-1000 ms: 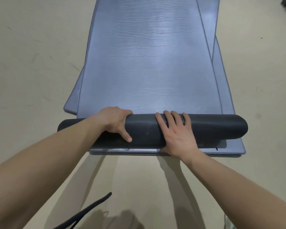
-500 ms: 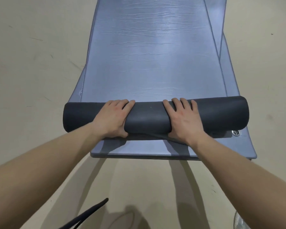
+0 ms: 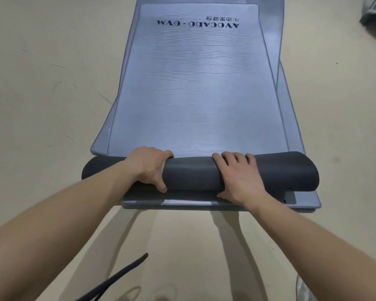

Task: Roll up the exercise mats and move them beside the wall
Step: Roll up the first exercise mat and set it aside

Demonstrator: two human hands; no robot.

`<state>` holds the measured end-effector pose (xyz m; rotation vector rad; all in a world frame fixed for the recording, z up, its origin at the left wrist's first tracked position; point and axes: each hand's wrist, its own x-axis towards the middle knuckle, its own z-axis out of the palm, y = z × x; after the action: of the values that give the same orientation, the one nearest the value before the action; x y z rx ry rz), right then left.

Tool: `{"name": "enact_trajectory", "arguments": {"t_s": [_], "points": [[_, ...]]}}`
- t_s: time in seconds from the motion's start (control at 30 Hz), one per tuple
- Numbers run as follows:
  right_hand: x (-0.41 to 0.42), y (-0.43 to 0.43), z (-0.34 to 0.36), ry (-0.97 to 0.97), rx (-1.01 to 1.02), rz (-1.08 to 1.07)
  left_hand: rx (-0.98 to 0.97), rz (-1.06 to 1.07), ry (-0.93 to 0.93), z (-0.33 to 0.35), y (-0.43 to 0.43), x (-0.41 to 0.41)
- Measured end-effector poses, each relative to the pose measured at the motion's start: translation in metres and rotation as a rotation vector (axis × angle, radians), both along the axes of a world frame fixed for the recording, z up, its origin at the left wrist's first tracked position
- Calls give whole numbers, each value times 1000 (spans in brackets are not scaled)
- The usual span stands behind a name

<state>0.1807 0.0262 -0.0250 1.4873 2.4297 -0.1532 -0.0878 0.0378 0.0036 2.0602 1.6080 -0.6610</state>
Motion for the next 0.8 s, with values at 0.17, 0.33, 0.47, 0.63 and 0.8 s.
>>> {"name": "enact_trajectory", "arguments": {"t_s": [0.17, 0.33, 0.47, 0.63, 0.8], "points": [[0, 33, 1, 27, -102, 13, 100, 30, -4, -13, 1, -4], [-2, 56, 7, 47, -144, 45, 343, 0, 18, -24, -12, 9], [0, 30, -6, 17, 156, 39, 127, 53, -110, -3, 27, 0], [-8, 64, 5, -22, 36, 58, 463, 16, 27, -28, 5, 2], [-11, 95, 12, -28, -27, 43, 593, -54, 72, -46, 10, -2]]}}
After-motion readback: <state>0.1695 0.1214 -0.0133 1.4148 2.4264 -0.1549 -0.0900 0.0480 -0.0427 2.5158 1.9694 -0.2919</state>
